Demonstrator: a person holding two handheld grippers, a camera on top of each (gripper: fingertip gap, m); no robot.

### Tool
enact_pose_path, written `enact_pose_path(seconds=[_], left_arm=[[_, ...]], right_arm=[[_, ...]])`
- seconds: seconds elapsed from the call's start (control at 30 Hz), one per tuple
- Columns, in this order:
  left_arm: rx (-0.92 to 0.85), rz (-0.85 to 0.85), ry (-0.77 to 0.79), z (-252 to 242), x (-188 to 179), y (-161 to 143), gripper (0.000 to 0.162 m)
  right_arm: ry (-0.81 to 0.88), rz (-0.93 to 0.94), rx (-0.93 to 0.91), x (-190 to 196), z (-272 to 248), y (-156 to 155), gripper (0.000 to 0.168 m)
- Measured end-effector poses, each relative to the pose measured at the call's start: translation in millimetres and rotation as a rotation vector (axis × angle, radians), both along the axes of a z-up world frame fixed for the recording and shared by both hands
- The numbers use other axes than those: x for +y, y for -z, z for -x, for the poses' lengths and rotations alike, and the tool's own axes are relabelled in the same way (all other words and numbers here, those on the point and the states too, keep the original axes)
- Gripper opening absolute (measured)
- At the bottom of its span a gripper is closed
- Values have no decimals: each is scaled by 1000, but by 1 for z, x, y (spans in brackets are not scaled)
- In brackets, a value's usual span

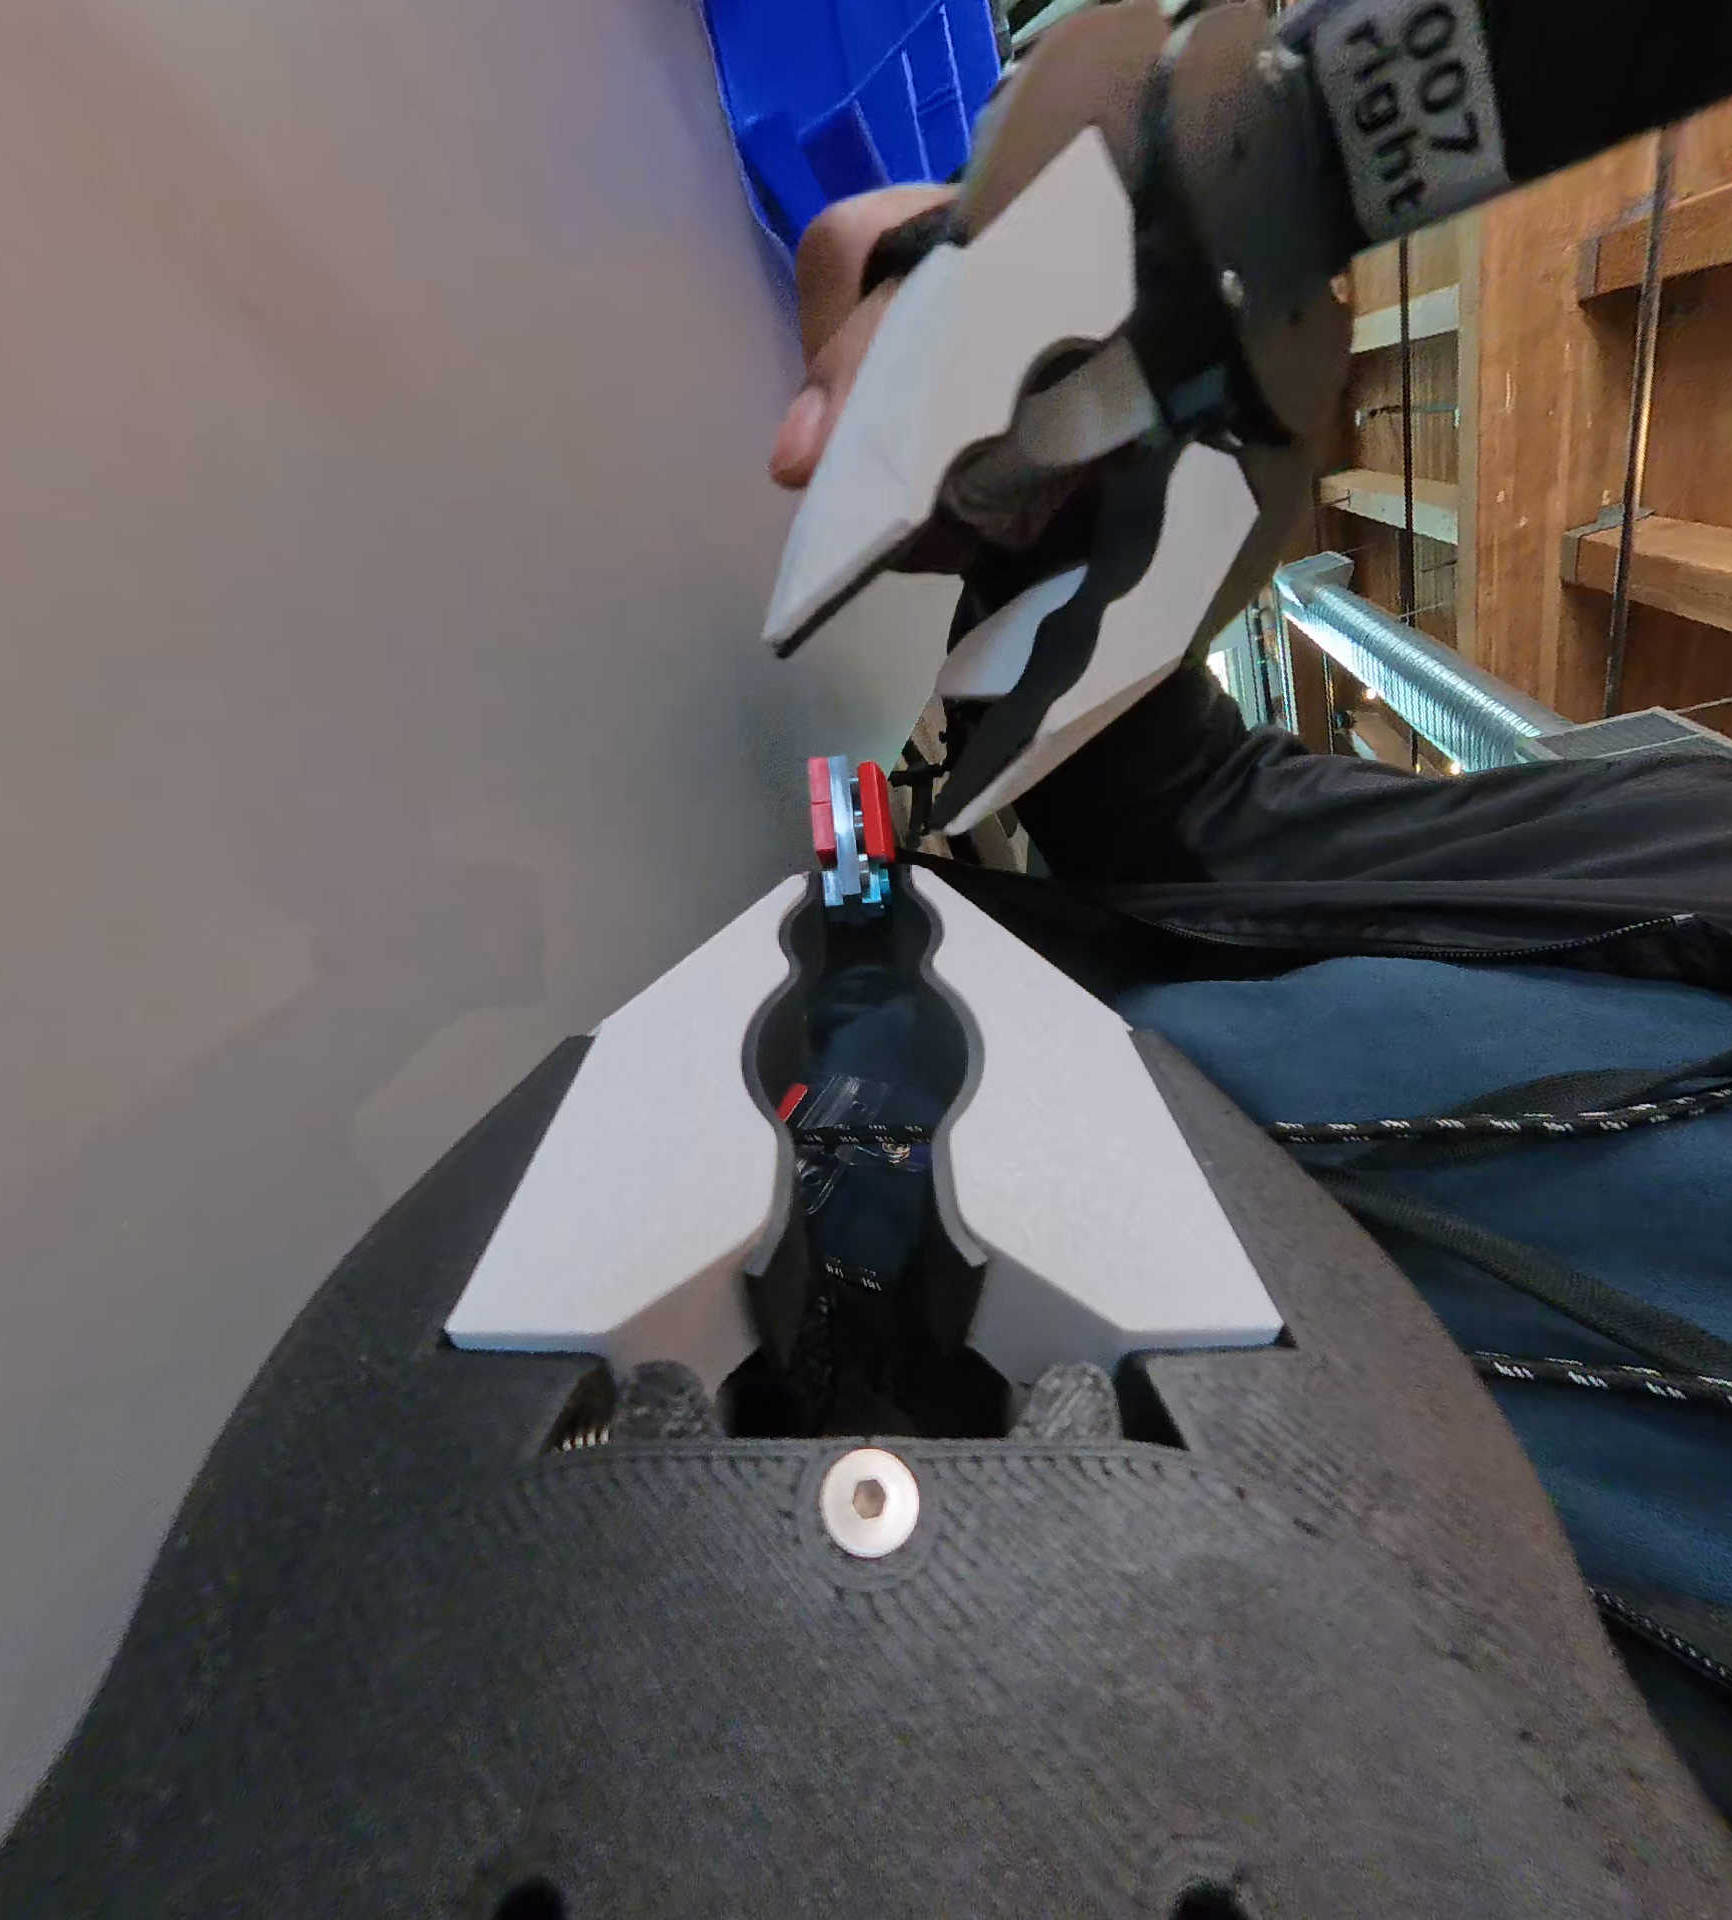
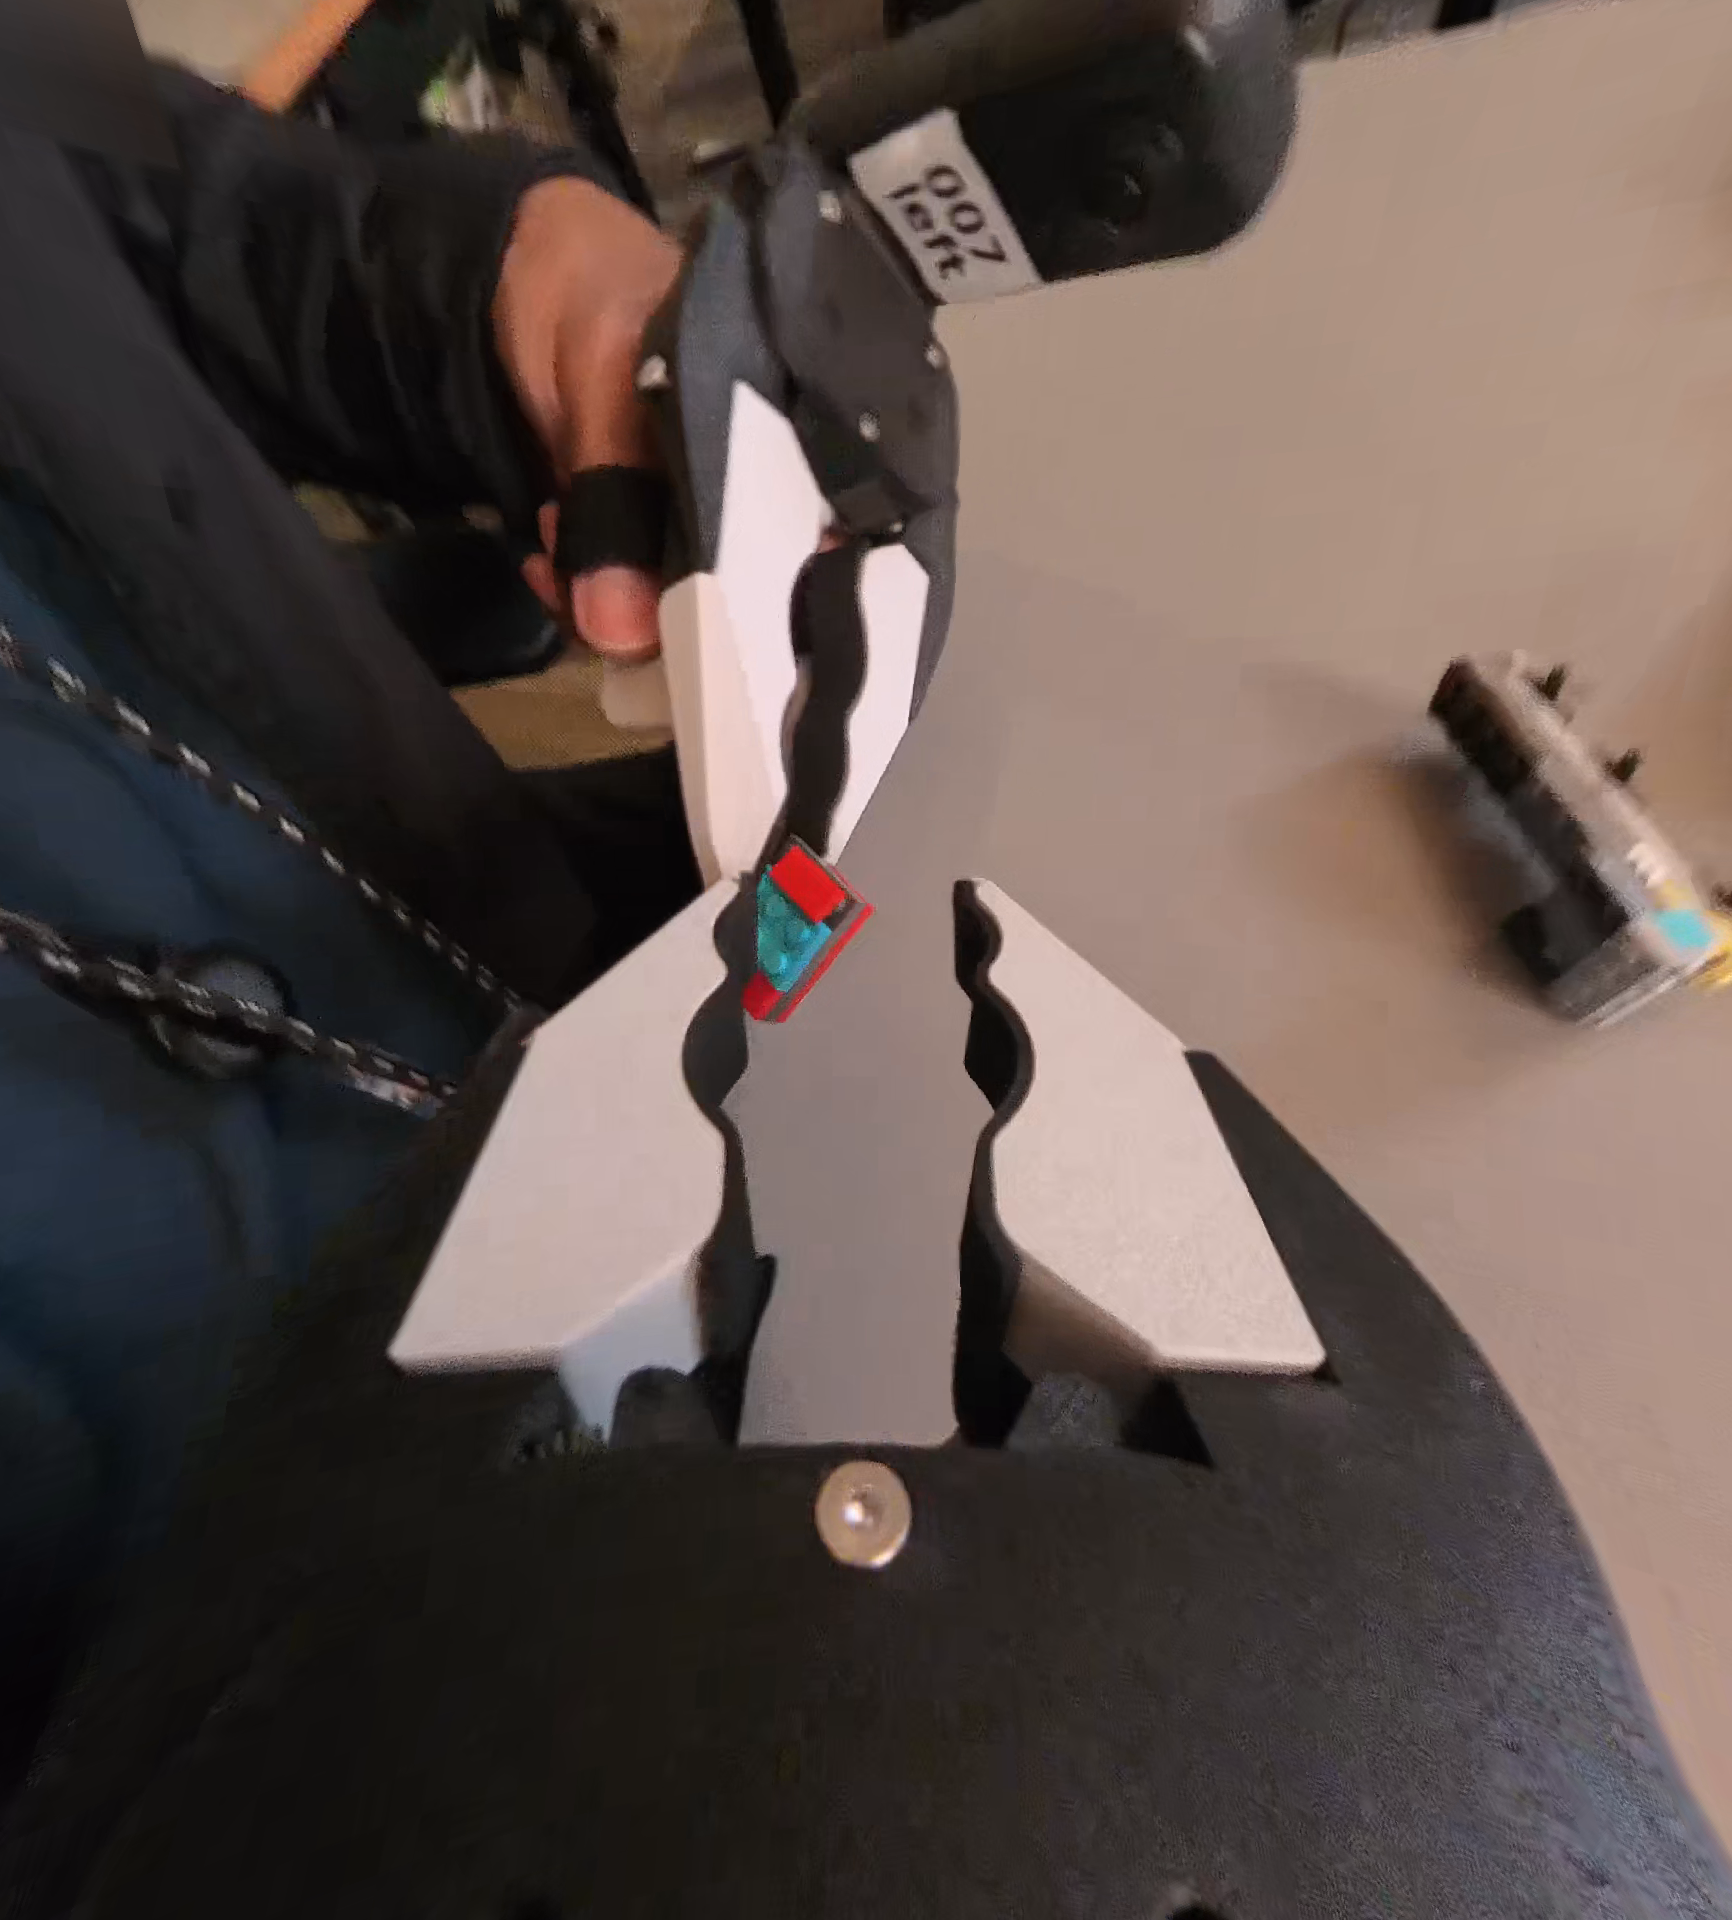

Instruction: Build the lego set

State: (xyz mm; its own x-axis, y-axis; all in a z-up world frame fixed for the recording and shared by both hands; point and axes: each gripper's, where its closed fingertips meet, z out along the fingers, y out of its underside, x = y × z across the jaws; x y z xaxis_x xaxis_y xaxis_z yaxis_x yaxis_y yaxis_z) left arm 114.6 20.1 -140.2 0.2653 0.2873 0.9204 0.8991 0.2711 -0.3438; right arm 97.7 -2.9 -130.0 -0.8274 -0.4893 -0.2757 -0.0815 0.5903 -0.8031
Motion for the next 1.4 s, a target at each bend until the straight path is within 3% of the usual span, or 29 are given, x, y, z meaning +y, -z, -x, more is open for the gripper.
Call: enact_pose_path(seconds=[0.03, 0.17, 0.3, 0.87, 1.4], left_arm=[[3, 7, 3, 0, 1, 1, 11], [24, 50, 21, -2, 4, 1, 11], [42, 83, 34, -5, 6, 1, 12], [89, 171, 75, -11, 12, 1, 11], [97, 155, 66, -9, 14, -3, 11]], right_arm=[[27, -21, -64, 1, 0, 2, 39], [75, -97, -316, 6, -12, 5, 41], [127, -124, -417, 6, -13, 5, 40], [96, -143, -512, 11, -19, 3, 17], [116, -108, -540, 13, -17, -1, 14]])
